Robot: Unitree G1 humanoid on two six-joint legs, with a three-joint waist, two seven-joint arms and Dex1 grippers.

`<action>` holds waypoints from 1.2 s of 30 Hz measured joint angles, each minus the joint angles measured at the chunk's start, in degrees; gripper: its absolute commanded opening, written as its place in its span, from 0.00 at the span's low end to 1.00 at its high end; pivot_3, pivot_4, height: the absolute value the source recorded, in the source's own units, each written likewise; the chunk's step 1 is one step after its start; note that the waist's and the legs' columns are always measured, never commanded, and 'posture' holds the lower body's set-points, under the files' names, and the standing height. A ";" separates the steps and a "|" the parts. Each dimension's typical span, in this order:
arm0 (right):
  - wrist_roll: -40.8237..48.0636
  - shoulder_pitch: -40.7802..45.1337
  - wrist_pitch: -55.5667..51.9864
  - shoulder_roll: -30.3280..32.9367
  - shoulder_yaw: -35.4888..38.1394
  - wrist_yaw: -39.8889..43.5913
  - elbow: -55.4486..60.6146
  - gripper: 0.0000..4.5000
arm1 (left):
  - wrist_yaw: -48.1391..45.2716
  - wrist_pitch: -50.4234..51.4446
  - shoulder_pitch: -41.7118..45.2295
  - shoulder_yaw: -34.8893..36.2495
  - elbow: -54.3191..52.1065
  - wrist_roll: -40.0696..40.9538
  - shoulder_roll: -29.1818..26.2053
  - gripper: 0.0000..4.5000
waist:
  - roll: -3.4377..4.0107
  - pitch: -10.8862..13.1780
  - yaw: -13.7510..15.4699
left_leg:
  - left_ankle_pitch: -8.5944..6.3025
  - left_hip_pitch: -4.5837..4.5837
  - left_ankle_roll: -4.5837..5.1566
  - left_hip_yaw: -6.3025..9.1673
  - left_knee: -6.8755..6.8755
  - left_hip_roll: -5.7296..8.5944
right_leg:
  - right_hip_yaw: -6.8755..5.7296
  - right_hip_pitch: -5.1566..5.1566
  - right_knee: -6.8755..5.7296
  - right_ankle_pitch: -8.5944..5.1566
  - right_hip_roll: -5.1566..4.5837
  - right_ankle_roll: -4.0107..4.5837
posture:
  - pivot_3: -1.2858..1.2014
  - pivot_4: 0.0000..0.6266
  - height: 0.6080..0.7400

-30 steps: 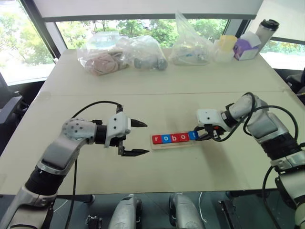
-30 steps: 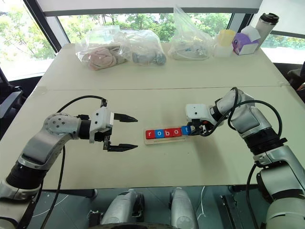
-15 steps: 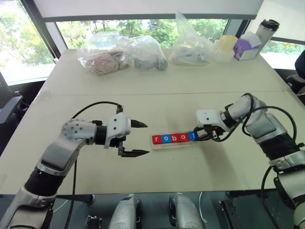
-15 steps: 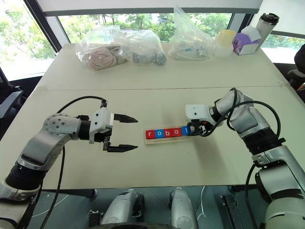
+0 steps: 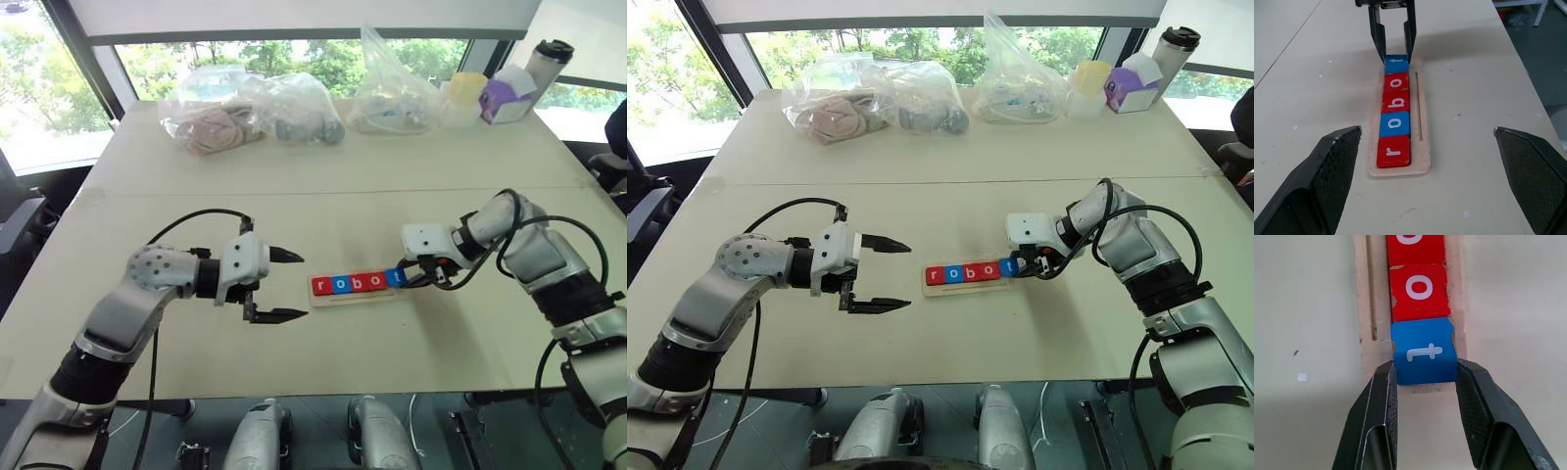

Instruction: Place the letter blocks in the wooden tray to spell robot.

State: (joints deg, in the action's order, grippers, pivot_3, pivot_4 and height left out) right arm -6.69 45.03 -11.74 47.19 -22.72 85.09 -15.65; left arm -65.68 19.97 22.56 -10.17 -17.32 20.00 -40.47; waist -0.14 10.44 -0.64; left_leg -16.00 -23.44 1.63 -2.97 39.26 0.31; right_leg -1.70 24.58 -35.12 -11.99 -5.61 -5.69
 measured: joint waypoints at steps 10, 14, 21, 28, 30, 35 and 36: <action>0.01 0.10 -0.20 0.03 0.00 0.42 0.00 1.00 | 0.37 0.00 0.01 0.00 0.00 0.00 0.01 1.00 | 0.00 0.00 0.00 | 0.00 0.00 0.00 0.00 0.00 0.00 | 0.00 0.00 0.00 0.00 0.00 -0.01 | 0.52 0.24 1.00; 0.08 1.01 0.03 -0.25 0.09 -0.23 -1.20 1.00 | 0.41 0.00 0.01 0.00 0.01 0.00 0.01 1.00 | 0.00 0.00 -0.01 | 0.00 0.00 0.00 -0.01 0.00 0.00 | 0.01 0.00 0.00 0.00 0.00 0.00 | 0.52 0.24 1.00; -1.25 9.19 0.84 -5.66 3.11 -11.41 -10.83 1.00 | 0.39 -0.01 0.12 -0.06 0.03 0.21 0.23 1.00 | 0.01 0.00 -0.16 | 0.04 0.03 -0.06 0.02 -0.02 -0.03 | -0.01 0.01 -0.07 0.00 0.03 0.01 | 0.52 0.24 1.00; -3.54 9.19 4.82 -5.74 3.04 -14.60 -14.85 1.00 | 0.38 -0.01 0.12 -0.06 0.04 0.24 0.23 1.00 | 0.01 0.00 -0.10 | 0.02 -0.02 -0.04 -0.01 -0.03 0.01 | 0.00 0.00 -0.01 0.02 0.00 -0.01 | 0.52 0.24 1.00; -4.29 8.78 6.10 -5.73 3.00 -15.13 -15.29 1.00 | 0.38 -0.01 0.12 -0.06 0.04 0.26 0.23 1.00 | 0.01 0.00 -0.13 | 0.03 -0.01 -0.05 0.02 -0.03 -0.01 | -0.01 0.00 -0.05 0.02 0.02 -0.02 | 0.52 0.24 1.00; -4.93 6.93 7.32 -5.58 2.63 -13.72 -15.51 1.00 | 0.38 0.20 0.12 -0.05 0.03 0.62 0.22 1.00 | 0.01 0.00 -0.14 | 0.03 0.01 -0.05 0.01 -0.03 -0.02 | -0.01 0.01 -0.07 0.04 0.03 -0.05 | 0.52 0.24 1.00; -4.93 6.64 7.30 -5.58 2.63 -13.19 -15.49 1.00 | 0.38 0.49 0.12 -0.05 0.03 0.64 0.22 1.00 | 0.01 0.00 -0.13 | 0.03 0.01 -0.05 0.01 -0.03 -0.02 | -0.01 0.01 -0.07 0.06 0.03 -0.09 | 0.52 0.24 1.00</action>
State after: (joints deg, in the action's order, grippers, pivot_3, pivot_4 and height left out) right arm -11.62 51.67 -4.44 41.61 -20.09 71.90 -31.13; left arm -65.30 20.45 22.68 -10.22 -17.30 20.65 -40.25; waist -0.13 10.44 -0.78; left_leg -15.97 -23.43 1.58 -2.97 39.23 0.29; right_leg -1.71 24.59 -35.19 -11.94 -5.58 -5.78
